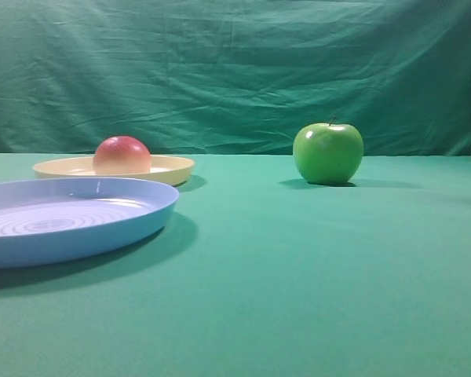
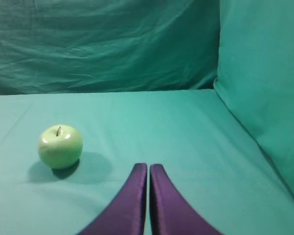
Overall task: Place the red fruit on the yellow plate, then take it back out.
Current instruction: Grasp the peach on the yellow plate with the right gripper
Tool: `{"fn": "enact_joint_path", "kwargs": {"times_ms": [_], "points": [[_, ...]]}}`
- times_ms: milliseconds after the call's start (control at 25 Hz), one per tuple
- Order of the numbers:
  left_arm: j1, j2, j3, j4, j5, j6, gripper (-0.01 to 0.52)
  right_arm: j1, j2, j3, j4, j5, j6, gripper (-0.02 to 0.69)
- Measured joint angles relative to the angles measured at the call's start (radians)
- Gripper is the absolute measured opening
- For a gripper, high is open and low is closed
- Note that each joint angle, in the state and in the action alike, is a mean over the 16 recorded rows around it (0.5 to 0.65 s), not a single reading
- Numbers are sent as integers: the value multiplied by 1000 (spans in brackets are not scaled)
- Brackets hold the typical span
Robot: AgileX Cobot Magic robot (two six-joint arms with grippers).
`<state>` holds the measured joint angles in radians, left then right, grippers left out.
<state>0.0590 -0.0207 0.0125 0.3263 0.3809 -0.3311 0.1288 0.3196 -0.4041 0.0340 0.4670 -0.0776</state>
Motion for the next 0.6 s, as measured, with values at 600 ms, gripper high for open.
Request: {"fn": "enact_joint_path", "kwargs": {"times_ms": [600], "points": [[0, 0, 0, 0, 0, 0, 0, 92, 380, -428, 176, 360, -212, 0]]}}
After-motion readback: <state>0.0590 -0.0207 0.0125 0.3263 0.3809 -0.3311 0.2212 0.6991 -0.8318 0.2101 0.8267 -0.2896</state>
